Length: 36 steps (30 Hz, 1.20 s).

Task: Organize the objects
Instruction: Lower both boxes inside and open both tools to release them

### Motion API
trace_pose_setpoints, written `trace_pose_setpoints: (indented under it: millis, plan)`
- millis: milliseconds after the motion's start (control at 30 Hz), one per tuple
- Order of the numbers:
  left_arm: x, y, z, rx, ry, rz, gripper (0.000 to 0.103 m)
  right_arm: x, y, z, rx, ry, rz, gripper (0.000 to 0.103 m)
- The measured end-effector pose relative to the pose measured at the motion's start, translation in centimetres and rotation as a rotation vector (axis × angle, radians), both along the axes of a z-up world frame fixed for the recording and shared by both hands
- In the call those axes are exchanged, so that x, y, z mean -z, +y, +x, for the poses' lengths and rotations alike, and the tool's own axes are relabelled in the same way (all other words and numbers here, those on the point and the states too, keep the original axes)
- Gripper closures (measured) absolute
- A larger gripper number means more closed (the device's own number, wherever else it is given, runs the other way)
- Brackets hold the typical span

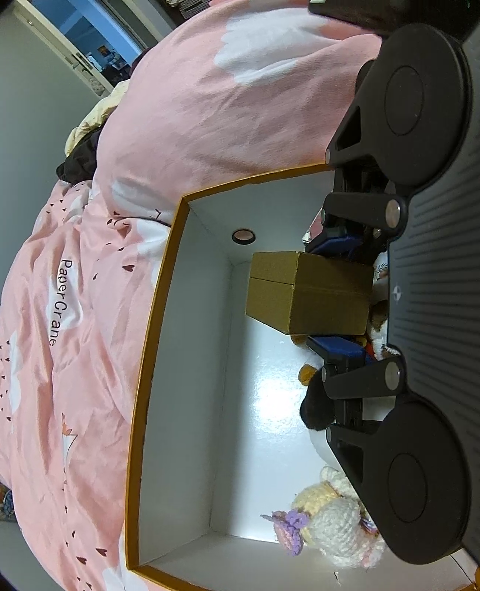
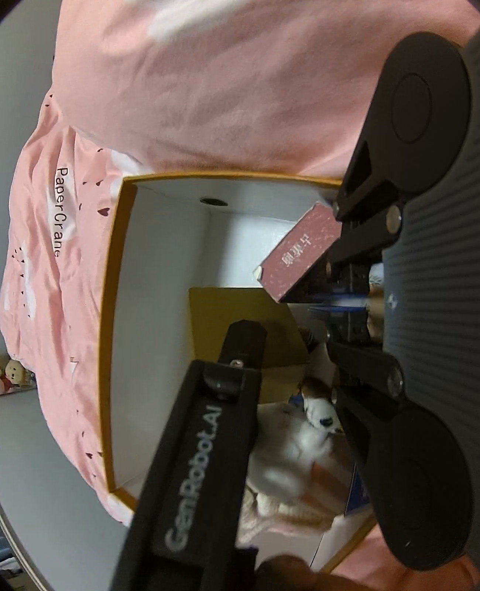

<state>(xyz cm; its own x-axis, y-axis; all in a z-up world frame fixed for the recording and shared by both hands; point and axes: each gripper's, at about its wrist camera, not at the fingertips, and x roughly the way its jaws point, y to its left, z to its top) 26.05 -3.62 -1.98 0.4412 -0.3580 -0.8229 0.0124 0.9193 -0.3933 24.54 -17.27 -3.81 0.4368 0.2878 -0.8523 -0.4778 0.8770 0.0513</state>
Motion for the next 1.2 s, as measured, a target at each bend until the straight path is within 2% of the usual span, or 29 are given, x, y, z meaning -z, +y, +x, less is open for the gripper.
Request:
trace_pose_setpoints:
  millis: [233,433,533,767,867,1033,1200]
  plan:
    - [0.6,-0.6,0.4,0.003,0.029,0.007,0.051,0.0,-0.5,-0.1,0.076,-0.055,0.011,0.103]
    - [1.2,-1.6,1.3,0.026,0.085,0.014,0.052,-2.2,-1.8,-1.4,0.09,-0.117,0.009,0.103]
    - [1.5,-2.1,1.6,0.042,0.11,-0.006,0.052,-3.2,-2.8,-2.1,0.11,-0.147,0.011,0.097]
    - [1.5,-2.9,1.8,0.066,0.115,0.037,0.052,-4.2,-5.3,-2.8,0.154,-0.151,0.063,0.097]
    - [1.5,-3.5,1.1,0.111,0.089,0.123,0.052,-4.1,-5.7,-2.7,0.155,-0.132,0.081,0.097]
    - [2.0,-3.5,0.8,0.144,0.094,0.227,0.052,-3.6,-5.4,-2.6,0.145,-0.127,0.089,0.097]
    - [2.2,-3.3,1.0,0.143,0.118,0.197,0.052,-3.5,-5.3,-2.6,0.15,-0.13,0.092,0.097]
